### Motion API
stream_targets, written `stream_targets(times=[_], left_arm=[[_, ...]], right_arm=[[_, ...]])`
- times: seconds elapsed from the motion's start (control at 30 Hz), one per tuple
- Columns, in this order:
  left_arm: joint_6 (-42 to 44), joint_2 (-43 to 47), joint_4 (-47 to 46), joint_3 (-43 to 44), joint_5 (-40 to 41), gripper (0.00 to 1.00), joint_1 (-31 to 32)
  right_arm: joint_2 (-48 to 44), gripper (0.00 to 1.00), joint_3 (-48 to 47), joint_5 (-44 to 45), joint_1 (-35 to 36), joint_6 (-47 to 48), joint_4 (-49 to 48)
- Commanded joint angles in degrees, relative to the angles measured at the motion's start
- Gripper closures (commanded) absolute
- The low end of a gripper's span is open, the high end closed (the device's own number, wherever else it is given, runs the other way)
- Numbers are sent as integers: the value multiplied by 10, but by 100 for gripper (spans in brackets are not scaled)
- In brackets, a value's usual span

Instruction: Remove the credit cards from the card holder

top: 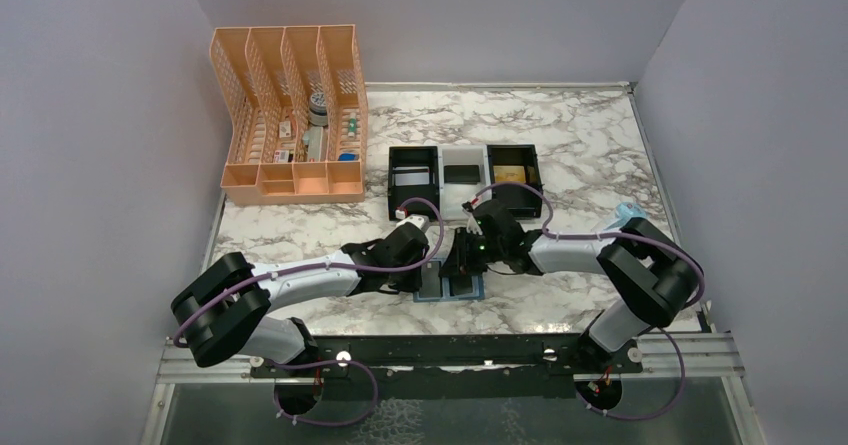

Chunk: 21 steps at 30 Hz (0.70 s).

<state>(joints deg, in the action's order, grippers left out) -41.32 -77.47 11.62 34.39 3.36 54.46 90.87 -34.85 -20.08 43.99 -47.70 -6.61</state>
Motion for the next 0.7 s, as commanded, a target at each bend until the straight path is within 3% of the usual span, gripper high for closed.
stream_targets(times=[0.0, 0.13, 0.37, 0.67], left_arm=[[8, -8, 17, 2, 1, 87, 2], [7, -7, 8, 0, -6, 87, 2], [7, -7, 3, 0, -8, 87, 2], [8, -5, 5, -2, -5, 87, 2]], right_arm=[[24, 81, -12, 16, 7, 31, 25], [27, 82, 1, -30, 7, 19, -34], [20, 99, 30, -73, 7, -39, -114], [-19, 99, 25, -32, 5, -30, -60]])
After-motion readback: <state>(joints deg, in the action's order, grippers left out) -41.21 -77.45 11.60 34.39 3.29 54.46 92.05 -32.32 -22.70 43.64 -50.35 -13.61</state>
